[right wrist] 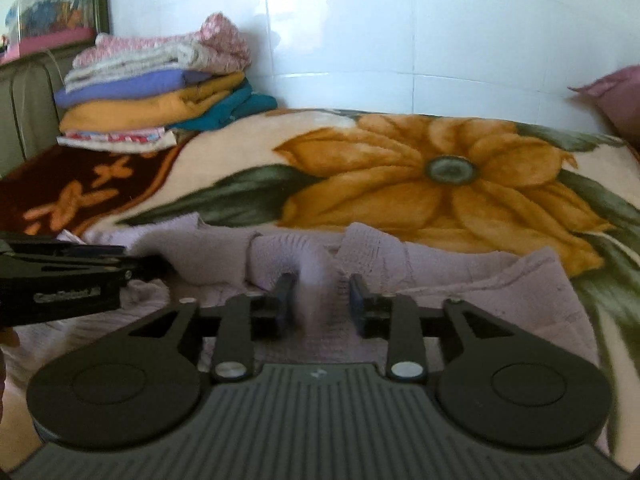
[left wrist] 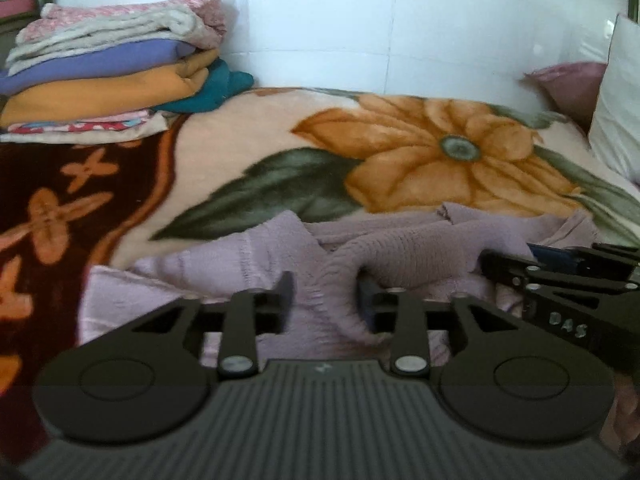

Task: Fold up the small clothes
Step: 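Open both tools to release the folded hem, then grasp the folded cardigan edge with both tools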

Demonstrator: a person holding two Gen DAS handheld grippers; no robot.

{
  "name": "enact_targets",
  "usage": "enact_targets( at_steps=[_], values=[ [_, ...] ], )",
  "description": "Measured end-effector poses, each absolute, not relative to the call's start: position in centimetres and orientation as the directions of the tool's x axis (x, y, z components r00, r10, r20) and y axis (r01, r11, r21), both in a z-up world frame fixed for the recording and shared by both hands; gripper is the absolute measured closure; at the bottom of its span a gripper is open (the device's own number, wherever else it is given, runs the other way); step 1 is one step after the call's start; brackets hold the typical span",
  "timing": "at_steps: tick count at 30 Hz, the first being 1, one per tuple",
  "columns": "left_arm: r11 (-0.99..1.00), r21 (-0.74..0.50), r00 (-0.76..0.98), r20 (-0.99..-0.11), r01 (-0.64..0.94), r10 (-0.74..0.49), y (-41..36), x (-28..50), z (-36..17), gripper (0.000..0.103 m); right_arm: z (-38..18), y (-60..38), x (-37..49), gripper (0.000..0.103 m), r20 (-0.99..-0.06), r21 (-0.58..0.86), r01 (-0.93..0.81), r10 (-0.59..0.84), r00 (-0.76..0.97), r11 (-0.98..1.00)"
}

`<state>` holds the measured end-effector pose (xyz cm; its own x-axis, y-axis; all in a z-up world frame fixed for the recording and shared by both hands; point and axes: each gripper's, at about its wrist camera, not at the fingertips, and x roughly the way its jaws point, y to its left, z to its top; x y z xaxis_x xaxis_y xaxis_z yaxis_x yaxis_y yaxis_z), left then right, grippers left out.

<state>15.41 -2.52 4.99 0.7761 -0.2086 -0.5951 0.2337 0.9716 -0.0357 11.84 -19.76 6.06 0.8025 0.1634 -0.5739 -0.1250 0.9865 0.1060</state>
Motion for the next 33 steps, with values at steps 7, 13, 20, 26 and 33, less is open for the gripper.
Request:
enact_targets(
  at_steps=[7,13,20,26,33],
  values=[
    [0.97,-0.031,0.786,-0.579,0.243,-0.215,-0.7,12.1,7.4,0.05,8.8,-22.3,6.9,0.045,-0.528,0.137,-0.1,0.158,0.834,0.986],
    [0.965,-0.015,0.785,-0.578,0.263,-0.223,0.1,9.0,8.1,0.05,9.8,-23.7,2.8,0.04,-0.514,0.151,-0.106,0.17,0.841,0.983],
    [0.936,0.014,0.759,-0.59,0.351,-0.276,-1.0,6.3,7.8,0.05,9.1,-22.6,0.1,0.038,-0.537,0.053,-0.197,0.194,0.821,0.979],
    [0.908,0.052,0.729,-0.616,0.417,-0.299,-2.5,5.8,6.3,0.05,8.2,-21.4,0.1,0.038,-0.563,0.03,-0.254,0.226,0.795,0.967],
    [0.896,0.102,0.713,-0.647,0.433,-0.271,-3.2,6.7,4.3,0.05,7.0,-20.0,0.6,0.038,-0.591,-0.051,-0.324,0.233,0.772,0.945]
  ],
)
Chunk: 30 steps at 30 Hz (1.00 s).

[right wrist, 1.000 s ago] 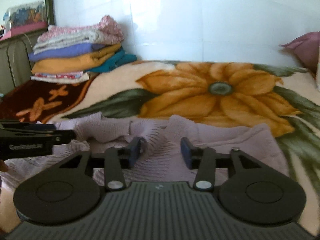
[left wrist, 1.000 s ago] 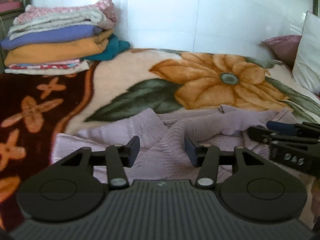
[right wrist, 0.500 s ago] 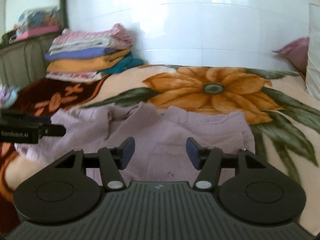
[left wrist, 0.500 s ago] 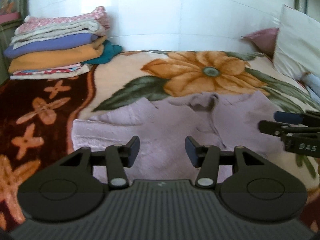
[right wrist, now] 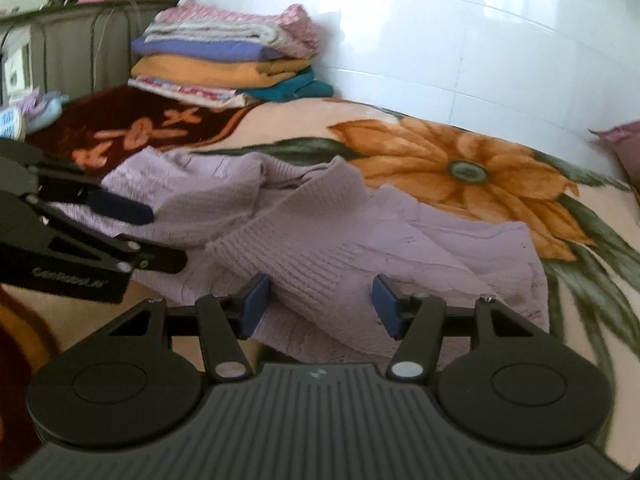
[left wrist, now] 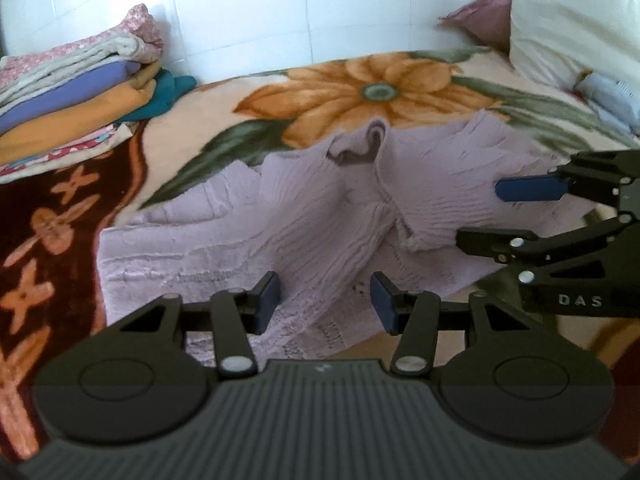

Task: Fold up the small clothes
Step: 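Grasp the folded cardigan edge with both tools, then fold the held edge over the cardigan with both tools and open them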

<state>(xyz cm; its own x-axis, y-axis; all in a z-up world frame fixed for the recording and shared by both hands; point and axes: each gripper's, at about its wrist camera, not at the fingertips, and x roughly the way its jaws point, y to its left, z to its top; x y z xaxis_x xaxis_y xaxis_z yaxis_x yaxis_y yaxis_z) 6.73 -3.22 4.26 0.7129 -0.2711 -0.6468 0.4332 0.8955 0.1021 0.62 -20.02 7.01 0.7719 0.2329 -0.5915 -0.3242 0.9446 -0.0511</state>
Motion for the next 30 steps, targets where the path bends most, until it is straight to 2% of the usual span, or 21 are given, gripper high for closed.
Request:
enact_targets(
  at_steps=[5,7,8,9,10,11,13,15,17,21,25,30],
  values=[
    [0.89,0.128,0.734,-0.624,0.436,-0.27,-3.4,7.1,3.7,0.048,6.9,-19.9,0.2,0.038,-0.556,-0.053,-0.345,0.26,0.789,0.937],
    [0.889,0.133,0.741,-0.613,0.438,-0.274,-3.3,7.1,3.7,0.053,7.2,-20.4,-0.1,0.038,-0.533,-0.012,-0.366,0.304,0.79,0.931],
    [0.888,0.135,0.745,-0.607,0.439,-0.277,-3.2,7.1,3.7,0.062,7.2,-20.4,-0.1,0.038,-0.531,-0.003,-0.378,0.319,0.785,0.926],
    [0.887,0.138,0.747,-0.604,0.441,-0.277,-3.2,7.1,3.8,0.086,7.1,-20.3,-0.1,0.038,-0.537,-0.007,-0.388,0.324,0.779,0.922],
    [0.888,0.141,0.749,-0.604,0.437,-0.273,-3.1,7.2,3.9,0.088,7.0,-20.1,0.1,0.038,-0.546,-0.02,-0.393,0.319,0.775,0.919],
    [0.892,0.135,0.751,-0.601,0.432,-0.274,-2.9,7.3,4.0,0.089,6.8,-19.9,0.3,0.039,-0.553,-0.041,-0.397,0.31,0.773,0.917],
    [0.901,0.125,0.764,-0.585,0.416,-0.272,-2.4,7.5,4.5,0.09,6.5,-19.7,0.4,0.047,-0.553,-0.075,-0.397,0.293,0.78,0.915],
    [0.914,0.13,0.788,-0.562,0.386,-0.253,-1.7,7.7,5.3,0.09,6.5,-19.6,0.5,0.079,-0.532,-0.1,-0.375,0.269,0.803,0.922],
    [0.93,0.126,0.809,-0.543,0.344,-0.226,-0.6,8.2,6.1,0.09,6.7,-19.9,0.8,0.094,-0.511,-0.11,-0.358,0.256,0.821,0.927],
    [0.968,0.115,0.849,-0.511,0.223,-0.134,2.5,10.4,7.6,0.091,8.2,-21.5,1.9,0.095,-0.441,-0.133,-0.288,0.203,0.874,0.948],
    [0.989,0.089,0.86,-0.506,0.119,-0.058,5.6,13.0,7.9,0.091,9.8,-24.5,4.9,0.095,-0.412,-0.13,-0.19,0.121,0.903,0.973],
    [0.997,0.061,0.847,-0.531,0.051,-0.011,7.8,15.8,6.7,0.091,9.6,-28.2,9.1,0.095,-0.439,-0.128,-0.061,-0.001,0.898,0.99]
  ],
)
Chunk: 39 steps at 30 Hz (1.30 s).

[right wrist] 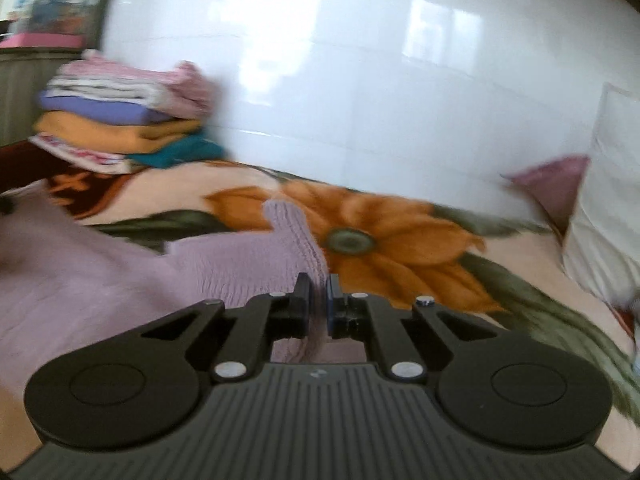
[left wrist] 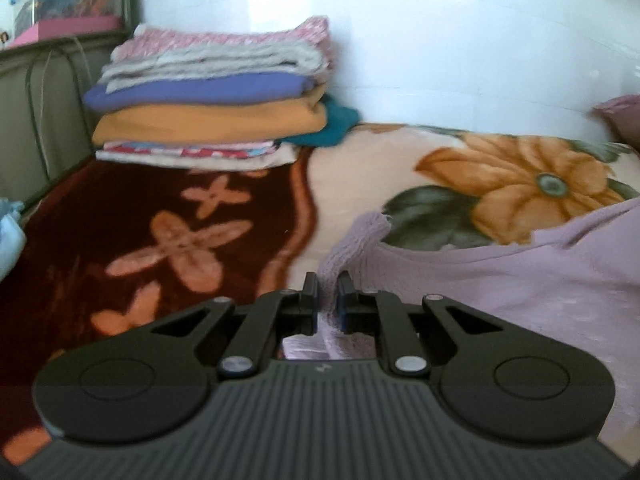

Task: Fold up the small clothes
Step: 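Fold the held edge over the cardigan with both tools and open them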

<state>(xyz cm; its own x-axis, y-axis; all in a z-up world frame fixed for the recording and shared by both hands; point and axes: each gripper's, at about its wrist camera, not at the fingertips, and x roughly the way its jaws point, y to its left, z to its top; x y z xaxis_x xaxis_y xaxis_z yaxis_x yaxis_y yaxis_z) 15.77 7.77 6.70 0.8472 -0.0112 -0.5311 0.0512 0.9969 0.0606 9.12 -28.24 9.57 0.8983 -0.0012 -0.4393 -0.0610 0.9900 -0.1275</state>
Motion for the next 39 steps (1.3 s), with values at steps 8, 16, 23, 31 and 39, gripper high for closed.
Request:
enact_targets(
  at_steps=[8,16,23,31,39],
  values=[
    [0.981,0.164,0.807,-0.59,0.1,0.016,7.8,18.6,3.7,0.089,5.2,-31.8,14.8,0.094,-0.631,-0.077,0.017,-0.062,0.773,0.997],
    [0.992,0.1,0.8,-0.6,0.074,0.0,9.3,18.3,4.0,0.088,7.0,-34.9,16.0,0.094,-0.583,0.037,0.076,-0.041,0.811,0.996],
    [0.996,0.013,0.81,-0.582,0.091,-0.066,9.6,16.9,5.7,0.088,7.3,-37.3,17.0,0.052,-0.658,0.221,0.057,0.106,0.745,0.974],
    [0.986,0.04,0.791,-0.603,0.161,-0.105,7.7,15.4,4.6,0.088,6.2,-35.6,17.6,0.087,-0.658,0.169,-0.03,0.135,0.741,0.985],
    [0.989,0.056,0.775,-0.628,0.138,-0.072,7.4,16.0,2.8,0.089,3.8,-32.8,19.0,0.078,-0.664,-0.14,-0.038,-0.065,0.745,0.989]
  ],
)
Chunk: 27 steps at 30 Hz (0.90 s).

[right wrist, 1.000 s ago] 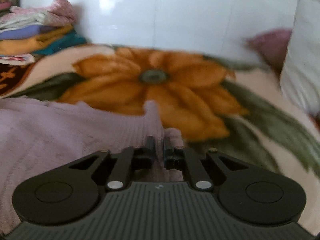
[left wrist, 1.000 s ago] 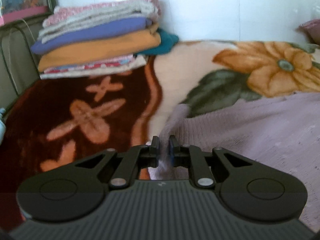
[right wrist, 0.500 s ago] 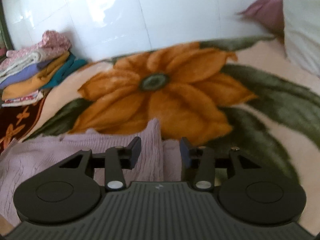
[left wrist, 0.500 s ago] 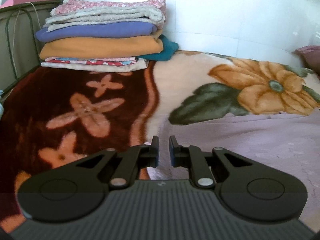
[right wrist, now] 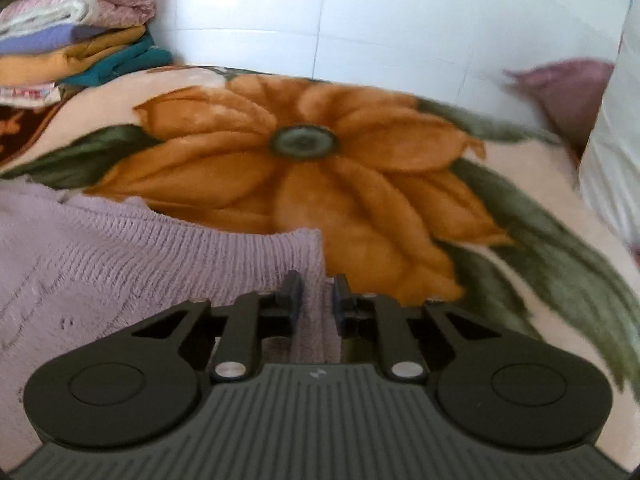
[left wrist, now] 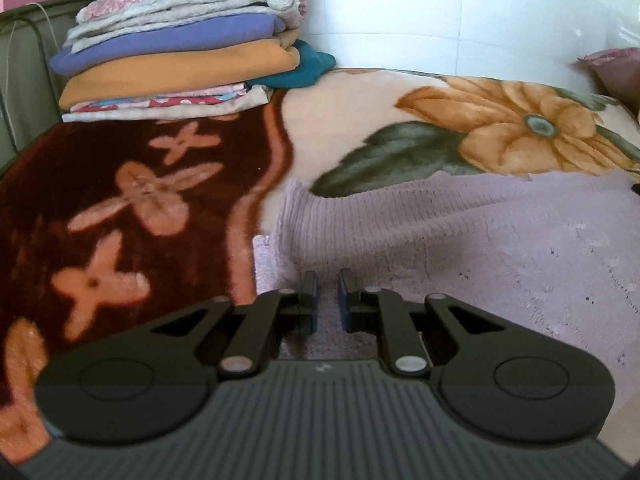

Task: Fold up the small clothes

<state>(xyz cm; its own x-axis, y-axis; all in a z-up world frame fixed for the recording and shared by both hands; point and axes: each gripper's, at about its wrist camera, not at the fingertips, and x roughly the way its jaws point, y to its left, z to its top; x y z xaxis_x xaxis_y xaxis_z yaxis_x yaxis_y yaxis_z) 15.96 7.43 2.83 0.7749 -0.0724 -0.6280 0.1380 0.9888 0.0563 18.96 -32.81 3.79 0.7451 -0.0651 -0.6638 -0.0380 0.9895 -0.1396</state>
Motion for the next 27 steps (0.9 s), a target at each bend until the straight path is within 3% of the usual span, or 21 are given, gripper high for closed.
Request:
enact_targets(
  at_steps=[2,7,13,16,20,23,27],
  values=[
    [0.987,0.044,0.777,-0.623,0.152,-0.092,7.4,15.8,3.5,0.089,4.6,-32.2,18.6,0.067,-0.655,-0.17,-0.005,-0.109,0.747,0.985],
    [0.982,-0.043,0.78,-0.601,0.185,-0.173,7.2,16.0,5.0,0.089,8.3,-31.5,15.2,0.06,-0.564,-0.148,0.046,-0.123,0.817,0.988],
    [0.991,-0.041,0.753,-0.646,0.13,-0.125,7.6,18.3,2.6,0.089,8.2,-31.2,12.7,0.06,-0.602,-0.015,-0.079,0.054,0.797,0.997],
    [0.987,-0.109,0.754,-0.638,0.115,-0.158,8.7,18.2,2.3,0.089,5.7,-31.9,12.6,0.06,-0.651,-0.012,-0.051,0.03,0.758,0.999],
    [0.988,-0.102,0.747,-0.647,0.113,-0.152,8.9,18.0,2.8,0.089,4.3,-33.3,12.5,0.057,-0.628,0.016,-0.011,0.019,0.778,1.0],
    [0.99,-0.093,0.743,-0.654,0.103,-0.139,9.0,17.2,3.7,0.088,5.2,-33.8,12.0,0.044,-0.633,0.057,0.056,-0.008,0.774,0.997],
    [0.991,-0.092,0.741,-0.658,0.098,-0.134,9.2,15.6,5.3,0.088,6.1,-36.1,10.4,0.038,-0.629,0.189,0.109,0.035,0.777,0.976]
  ],
)
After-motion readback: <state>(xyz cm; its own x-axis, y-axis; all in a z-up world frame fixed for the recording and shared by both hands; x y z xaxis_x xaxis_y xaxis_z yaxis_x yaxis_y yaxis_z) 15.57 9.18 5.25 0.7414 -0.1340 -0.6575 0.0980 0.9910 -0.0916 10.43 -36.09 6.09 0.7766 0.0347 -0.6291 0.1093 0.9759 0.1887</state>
